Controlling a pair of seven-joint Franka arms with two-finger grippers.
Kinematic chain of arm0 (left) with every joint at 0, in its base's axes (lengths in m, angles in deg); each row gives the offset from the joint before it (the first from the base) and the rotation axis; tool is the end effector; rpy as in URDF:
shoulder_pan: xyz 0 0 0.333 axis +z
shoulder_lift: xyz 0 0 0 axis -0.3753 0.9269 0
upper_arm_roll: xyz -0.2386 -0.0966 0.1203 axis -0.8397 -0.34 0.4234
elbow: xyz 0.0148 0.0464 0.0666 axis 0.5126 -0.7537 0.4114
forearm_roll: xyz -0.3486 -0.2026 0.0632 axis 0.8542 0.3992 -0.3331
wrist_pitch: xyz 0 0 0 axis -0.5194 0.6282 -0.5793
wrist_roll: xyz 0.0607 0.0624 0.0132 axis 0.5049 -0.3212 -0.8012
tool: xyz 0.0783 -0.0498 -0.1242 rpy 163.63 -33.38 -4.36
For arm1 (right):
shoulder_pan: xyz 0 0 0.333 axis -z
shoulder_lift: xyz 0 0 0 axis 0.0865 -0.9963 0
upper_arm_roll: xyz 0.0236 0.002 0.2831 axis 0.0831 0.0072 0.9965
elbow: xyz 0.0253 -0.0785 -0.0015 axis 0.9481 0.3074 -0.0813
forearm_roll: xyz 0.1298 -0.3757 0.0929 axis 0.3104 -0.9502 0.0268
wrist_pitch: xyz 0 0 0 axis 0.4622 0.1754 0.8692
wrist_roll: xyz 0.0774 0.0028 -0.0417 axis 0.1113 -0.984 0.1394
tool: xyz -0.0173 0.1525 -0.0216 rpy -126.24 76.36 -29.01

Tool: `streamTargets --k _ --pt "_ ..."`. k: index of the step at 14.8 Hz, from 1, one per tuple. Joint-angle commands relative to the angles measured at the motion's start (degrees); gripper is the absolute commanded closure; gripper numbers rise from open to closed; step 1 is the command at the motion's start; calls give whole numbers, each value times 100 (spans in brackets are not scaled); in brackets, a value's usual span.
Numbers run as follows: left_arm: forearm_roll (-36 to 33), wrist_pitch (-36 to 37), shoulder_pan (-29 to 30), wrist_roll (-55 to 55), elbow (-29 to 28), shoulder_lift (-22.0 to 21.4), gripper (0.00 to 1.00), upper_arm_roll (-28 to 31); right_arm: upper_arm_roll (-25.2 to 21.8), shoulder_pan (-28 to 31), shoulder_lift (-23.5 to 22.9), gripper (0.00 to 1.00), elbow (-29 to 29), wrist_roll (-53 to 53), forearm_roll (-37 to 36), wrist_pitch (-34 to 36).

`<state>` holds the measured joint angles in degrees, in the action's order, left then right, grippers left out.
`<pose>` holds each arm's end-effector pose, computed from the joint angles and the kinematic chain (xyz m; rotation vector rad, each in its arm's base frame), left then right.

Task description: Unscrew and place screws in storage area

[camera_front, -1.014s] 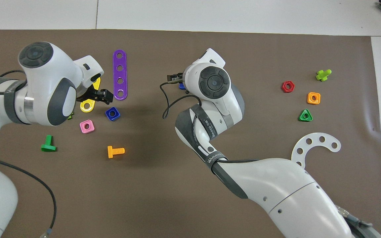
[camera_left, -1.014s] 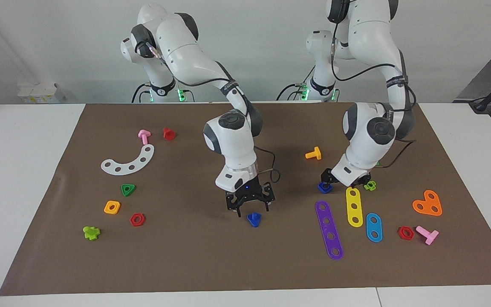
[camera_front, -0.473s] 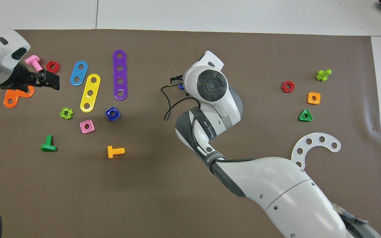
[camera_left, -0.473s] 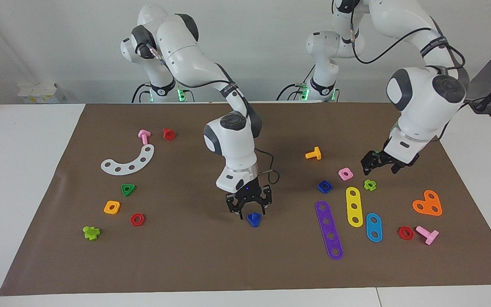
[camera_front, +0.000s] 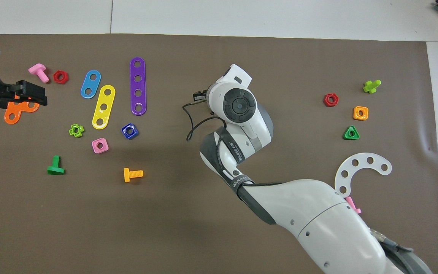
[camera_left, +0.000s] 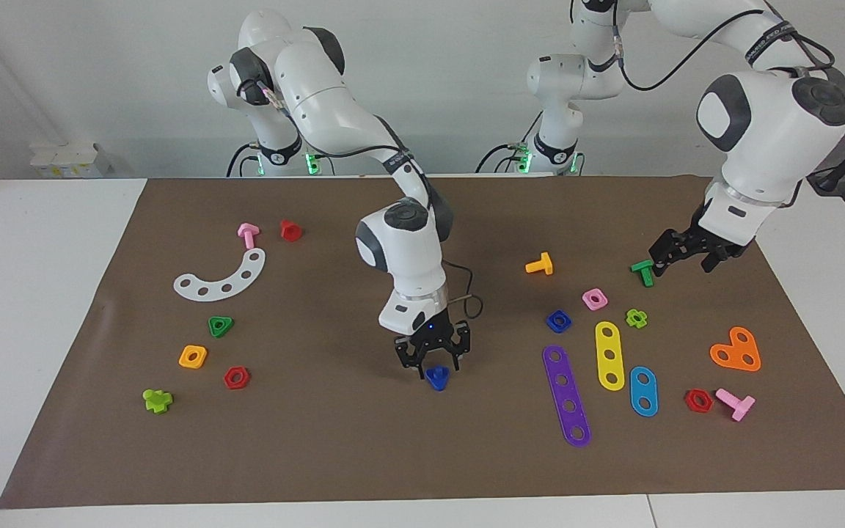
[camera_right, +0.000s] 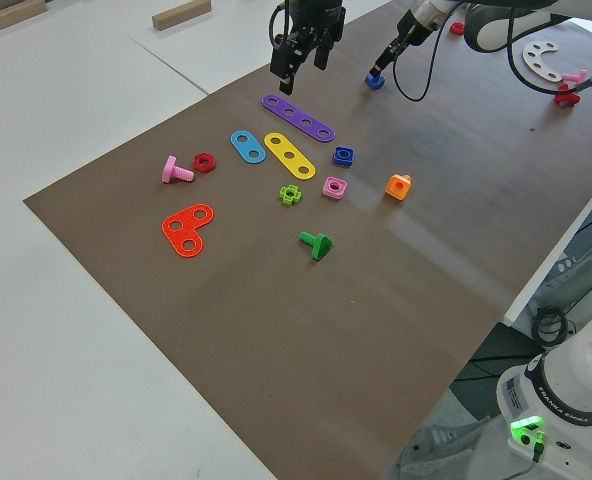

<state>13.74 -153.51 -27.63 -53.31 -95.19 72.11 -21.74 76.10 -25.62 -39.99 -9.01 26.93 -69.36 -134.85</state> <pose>0.6172 -0.0099 0.4928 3.1226 0.0236 0.0592 0.6802 0.3892 0.2238 -2.9283 -0.2516 -0.6245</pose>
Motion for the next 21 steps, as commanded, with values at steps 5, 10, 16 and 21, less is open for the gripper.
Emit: streamTargets --k 5,10,16,21 --pt "-153 1116 -38 6 818 -3 0 -122 15 114 91 100 -138 79 -160 441" --pt "-145 853 93 32 589 -91 0 -544 -11 789 1757 100 921 174 -116 1031" --pt "-145 580 94 59 272 -232 0 -553 15 2063 3781 100 3436 1543 296 1049" --pt "-136 562 120 59 237 -232 0 -500 7 2803 4108 100 4711 2662 842 665"
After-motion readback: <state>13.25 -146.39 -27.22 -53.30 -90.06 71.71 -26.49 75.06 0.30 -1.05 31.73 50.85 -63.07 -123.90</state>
